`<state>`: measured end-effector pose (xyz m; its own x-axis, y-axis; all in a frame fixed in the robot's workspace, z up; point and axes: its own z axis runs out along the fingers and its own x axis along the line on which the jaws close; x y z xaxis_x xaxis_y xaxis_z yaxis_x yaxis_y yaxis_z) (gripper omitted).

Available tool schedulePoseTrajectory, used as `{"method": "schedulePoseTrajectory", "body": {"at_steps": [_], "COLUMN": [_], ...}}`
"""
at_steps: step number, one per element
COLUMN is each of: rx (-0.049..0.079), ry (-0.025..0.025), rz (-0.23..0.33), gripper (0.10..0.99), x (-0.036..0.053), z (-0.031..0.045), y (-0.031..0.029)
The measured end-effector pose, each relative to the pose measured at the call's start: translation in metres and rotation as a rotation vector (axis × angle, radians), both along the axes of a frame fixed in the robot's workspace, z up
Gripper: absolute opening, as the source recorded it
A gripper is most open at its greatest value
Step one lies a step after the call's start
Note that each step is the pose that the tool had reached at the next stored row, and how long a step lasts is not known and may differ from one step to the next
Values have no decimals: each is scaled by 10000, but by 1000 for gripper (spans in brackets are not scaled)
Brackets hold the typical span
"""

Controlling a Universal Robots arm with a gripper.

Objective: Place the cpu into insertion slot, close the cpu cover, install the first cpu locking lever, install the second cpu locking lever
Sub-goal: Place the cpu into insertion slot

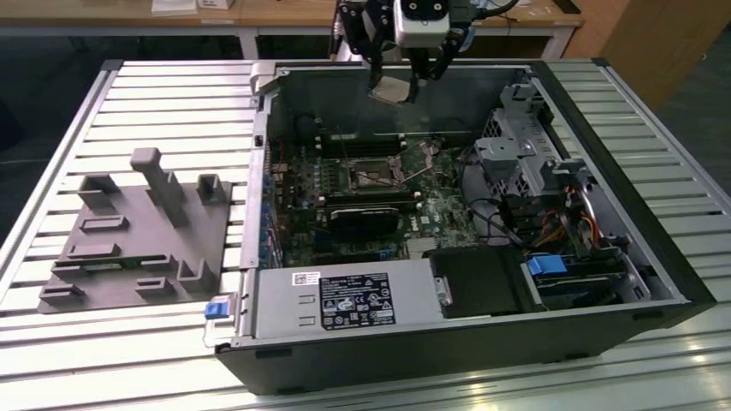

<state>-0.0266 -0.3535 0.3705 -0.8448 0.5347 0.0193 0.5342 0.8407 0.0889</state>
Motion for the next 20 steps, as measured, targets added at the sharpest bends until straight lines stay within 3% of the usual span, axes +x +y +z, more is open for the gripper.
{"method": "schedulePoseTrajectory", "body": {"at_steps": [20], "rx": [0], "ry": [0], "rz": [-1694], "gripper": [541], "x": [-18], "z": [-34], "y": [0]}}
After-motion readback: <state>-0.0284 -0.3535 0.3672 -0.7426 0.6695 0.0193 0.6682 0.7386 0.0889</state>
